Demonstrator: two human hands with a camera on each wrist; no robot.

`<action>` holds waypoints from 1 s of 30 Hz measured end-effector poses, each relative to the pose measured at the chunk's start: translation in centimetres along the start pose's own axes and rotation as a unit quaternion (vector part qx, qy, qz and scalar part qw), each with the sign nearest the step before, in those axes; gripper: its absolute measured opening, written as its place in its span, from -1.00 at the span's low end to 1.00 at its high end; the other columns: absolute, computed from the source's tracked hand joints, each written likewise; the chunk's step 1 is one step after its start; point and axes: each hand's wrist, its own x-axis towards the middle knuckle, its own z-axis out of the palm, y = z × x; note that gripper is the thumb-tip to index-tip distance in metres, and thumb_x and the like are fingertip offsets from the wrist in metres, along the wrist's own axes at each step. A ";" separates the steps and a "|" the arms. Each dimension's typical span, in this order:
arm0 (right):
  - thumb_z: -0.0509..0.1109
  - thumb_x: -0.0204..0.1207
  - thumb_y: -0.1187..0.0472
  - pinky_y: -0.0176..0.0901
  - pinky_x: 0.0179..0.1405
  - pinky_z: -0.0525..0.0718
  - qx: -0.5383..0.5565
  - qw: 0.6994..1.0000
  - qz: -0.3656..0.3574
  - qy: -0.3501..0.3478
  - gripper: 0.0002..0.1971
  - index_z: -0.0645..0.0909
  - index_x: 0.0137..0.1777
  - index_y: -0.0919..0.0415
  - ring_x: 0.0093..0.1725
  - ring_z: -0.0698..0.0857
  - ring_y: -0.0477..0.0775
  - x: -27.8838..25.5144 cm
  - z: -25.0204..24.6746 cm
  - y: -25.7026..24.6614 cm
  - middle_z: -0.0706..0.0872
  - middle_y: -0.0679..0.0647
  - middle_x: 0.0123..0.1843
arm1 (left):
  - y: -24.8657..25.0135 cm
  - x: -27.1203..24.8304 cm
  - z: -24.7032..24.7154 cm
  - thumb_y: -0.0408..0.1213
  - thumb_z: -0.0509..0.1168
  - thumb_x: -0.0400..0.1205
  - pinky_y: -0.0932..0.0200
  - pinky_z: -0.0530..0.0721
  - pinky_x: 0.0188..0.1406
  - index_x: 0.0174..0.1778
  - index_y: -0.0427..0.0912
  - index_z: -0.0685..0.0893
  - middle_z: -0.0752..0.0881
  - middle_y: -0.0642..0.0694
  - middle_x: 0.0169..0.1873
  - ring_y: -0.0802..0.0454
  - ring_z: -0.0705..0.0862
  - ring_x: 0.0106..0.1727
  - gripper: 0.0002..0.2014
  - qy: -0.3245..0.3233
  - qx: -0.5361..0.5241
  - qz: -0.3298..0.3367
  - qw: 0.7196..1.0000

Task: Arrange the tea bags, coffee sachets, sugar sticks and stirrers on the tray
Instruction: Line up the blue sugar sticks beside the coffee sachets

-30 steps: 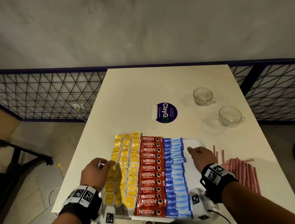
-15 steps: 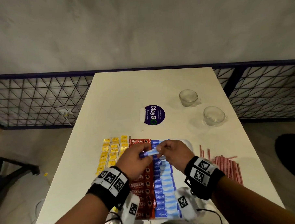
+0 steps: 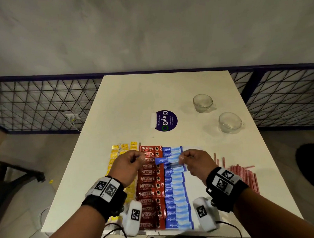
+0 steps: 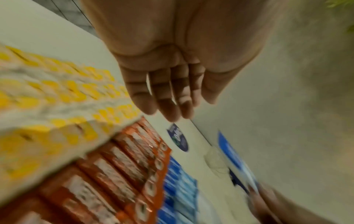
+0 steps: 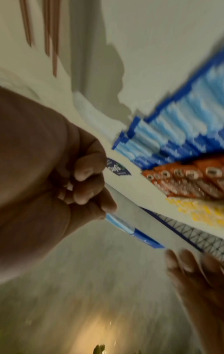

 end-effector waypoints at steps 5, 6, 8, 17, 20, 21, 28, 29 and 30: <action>0.37 0.52 0.45 -0.38 -0.62 0.19 -0.005 0.988 0.156 0.008 -0.86 0.67 -0.24 0.28 -0.61 0.22 -0.02 0.7 -2.4 3.5 0.76 0.16 -0.37 | -5.9 -0.5 -6.0 -0.12 0.32 0.64 0.09 0.52 0.19 0.20 -0.19 0.69 0.75 -0.21 0.14 -0.23 0.66 0.23 -0.71 0.158 0.252 -0.169 0.939; 0.38 0.53 0.44 -0.36 -0.59 0.19 -0.012 0.985 0.174 0.010 -0.86 0.68 -0.23 0.28 -0.61 0.22 -0.03 0.7 -2.5 4.0 0.76 0.20 -0.32 | -7.3 -0.7 -6.7 -0.11 0.31 0.65 0.09 0.52 0.16 0.19 -0.21 0.69 0.75 -0.23 0.16 -0.23 0.66 0.23 -0.71 0.152 0.259 -0.201 0.932; 0.38 0.53 0.44 -0.31 -0.55 0.19 -0.018 0.981 0.194 0.013 -0.88 0.69 -0.21 0.30 -0.61 0.22 -0.02 0.8 -2.5 4.7 0.74 0.28 -0.23 | -9.9 -0.9 -7.4 -0.09 0.31 0.64 0.10 0.55 0.05 0.07 -0.19 0.73 0.77 -0.24 0.08 -0.22 0.69 0.10 -0.74 0.119 0.251 -0.238 0.931; 0.40 0.50 0.43 -0.30 -0.59 0.22 -0.048 0.978 0.201 0.011 -0.89 0.70 -0.21 0.28 -0.68 0.26 -0.06 1.4 -1.2 5.7 0.73 0.38 -0.11 | -12.7 -1.4 -6.9 -0.16 0.36 0.62 0.02 0.67 0.08 0.01 -0.13 0.71 0.74 -0.16 -0.06 -0.21 0.70 0.02 -0.85 0.110 0.200 -0.244 0.942; 0.43 0.48 0.40 -0.27 -0.59 0.28 -0.082 0.977 0.195 0.017 -0.93 0.70 -0.19 0.27 -0.70 0.30 -0.06 1.7 -1.0 6.3 0.77 0.43 -0.01 | -12.9 -1.2 -7.0 -0.15 0.36 0.62 -0.01 0.69 0.08 0.04 -0.16 0.72 0.76 -0.20 -0.02 -0.23 0.71 0.02 -0.82 0.107 0.196 -0.243 0.944; 0.45 0.47 0.37 -0.25 -0.58 0.31 -0.095 0.977 0.192 0.022 -0.95 0.69 -0.20 0.26 -0.70 0.32 -0.06 1.8 -1.0 6.5 0.79 0.38 -0.02 | -13.0 -1.2 -7.0 -0.16 0.36 0.62 -0.01 0.69 0.08 0.03 -0.16 0.71 0.76 -0.19 -0.02 -0.23 0.71 0.01 -0.82 0.106 0.192 -0.242 0.945; 0.54 0.44 0.06 -0.21 -0.39 0.46 -0.201 0.968 0.148 0.043 -0.83 0.68 -0.26 0.12 -0.44 0.52 0.07 2.5 -0.9 7.3 0.77 0.09 -0.22 | -13.2 -1.3 -7.1 -0.16 0.38 0.60 -0.04 0.70 0.08 -0.05 -0.11 0.69 0.74 -0.15 -0.08 -0.19 0.70 -0.02 -0.89 0.107 0.180 -0.241 0.948; 0.54 0.44 0.04 -0.20 -0.36 0.48 -0.209 0.966 0.142 0.045 -0.82 0.67 -0.27 0.11 -0.42 0.54 0.08 2.5 -0.8 7.3 0.77 0.10 -0.21 | -13.2 -1.3 -7.1 -0.16 0.38 0.60 -0.05 0.70 0.08 -0.06 -0.11 0.68 0.75 -0.15 -0.08 -0.19 0.70 -0.03 -0.89 0.108 0.180 -0.241 0.948; 0.54 0.43 0.03 -0.19 -0.33 0.49 -0.214 0.965 0.140 0.048 -0.81 0.67 -0.27 0.11 -0.40 0.55 0.09 2.5 -0.7 7.3 0.76 0.10 -0.21 | -13.2 -1.3 -7.1 -0.15 0.38 0.60 -0.05 0.71 0.07 -0.05 -0.11 0.69 0.75 -0.16 -0.07 -0.20 0.70 -0.03 -0.88 0.107 0.182 -0.240 0.948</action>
